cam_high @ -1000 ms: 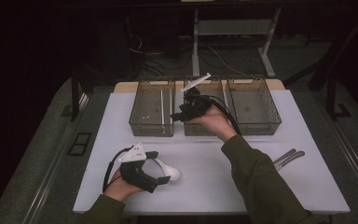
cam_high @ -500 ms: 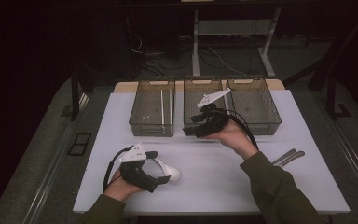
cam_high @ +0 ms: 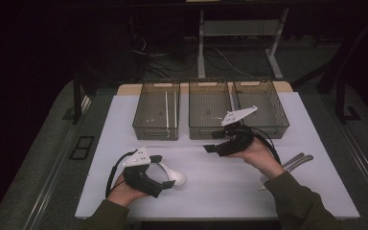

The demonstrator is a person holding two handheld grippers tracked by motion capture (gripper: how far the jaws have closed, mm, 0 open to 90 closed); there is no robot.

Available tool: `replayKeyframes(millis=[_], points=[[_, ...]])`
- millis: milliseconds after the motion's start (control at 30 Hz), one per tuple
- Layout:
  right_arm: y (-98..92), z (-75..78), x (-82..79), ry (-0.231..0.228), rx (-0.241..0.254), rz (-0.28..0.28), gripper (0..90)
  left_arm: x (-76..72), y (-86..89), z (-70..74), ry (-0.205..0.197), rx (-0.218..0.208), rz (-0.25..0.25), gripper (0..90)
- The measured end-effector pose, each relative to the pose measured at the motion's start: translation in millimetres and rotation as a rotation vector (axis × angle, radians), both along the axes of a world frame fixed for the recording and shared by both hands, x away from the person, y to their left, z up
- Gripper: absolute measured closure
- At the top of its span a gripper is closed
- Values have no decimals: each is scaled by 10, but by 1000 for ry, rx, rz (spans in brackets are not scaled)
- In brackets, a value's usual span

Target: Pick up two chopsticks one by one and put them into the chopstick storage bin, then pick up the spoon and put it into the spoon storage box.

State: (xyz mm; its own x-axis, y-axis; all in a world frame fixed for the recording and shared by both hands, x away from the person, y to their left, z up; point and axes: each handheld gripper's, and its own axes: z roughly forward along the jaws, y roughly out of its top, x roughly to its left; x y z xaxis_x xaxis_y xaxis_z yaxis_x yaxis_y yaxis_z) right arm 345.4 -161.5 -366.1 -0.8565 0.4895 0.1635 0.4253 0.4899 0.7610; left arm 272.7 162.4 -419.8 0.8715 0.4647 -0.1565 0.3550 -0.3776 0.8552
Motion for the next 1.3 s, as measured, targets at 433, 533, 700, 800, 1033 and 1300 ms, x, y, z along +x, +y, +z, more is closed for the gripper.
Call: replayKeyframes(millis=[433,533,700,800,1033,1300], points=[[-428,-100,-254,-6,-8,-48,366,9,26,8,-8,-2,4,0],[-541,-134,-320,-3,4,-62,361,8,30,7,-4,-4,11,0],[-704,-244,-458,-20,14,-84,322,6,32,12,-8,5,17,0],[-773,-313,-556,-60,14,-141,287,13,23,11,-8,8,19,0],[-939,-474,-737,-82,41,-188,214,32,21,20,-7,21,12,33],[-1099,-640,-850,-79,36,-196,186,64,14,36,-11,19,28,149]])
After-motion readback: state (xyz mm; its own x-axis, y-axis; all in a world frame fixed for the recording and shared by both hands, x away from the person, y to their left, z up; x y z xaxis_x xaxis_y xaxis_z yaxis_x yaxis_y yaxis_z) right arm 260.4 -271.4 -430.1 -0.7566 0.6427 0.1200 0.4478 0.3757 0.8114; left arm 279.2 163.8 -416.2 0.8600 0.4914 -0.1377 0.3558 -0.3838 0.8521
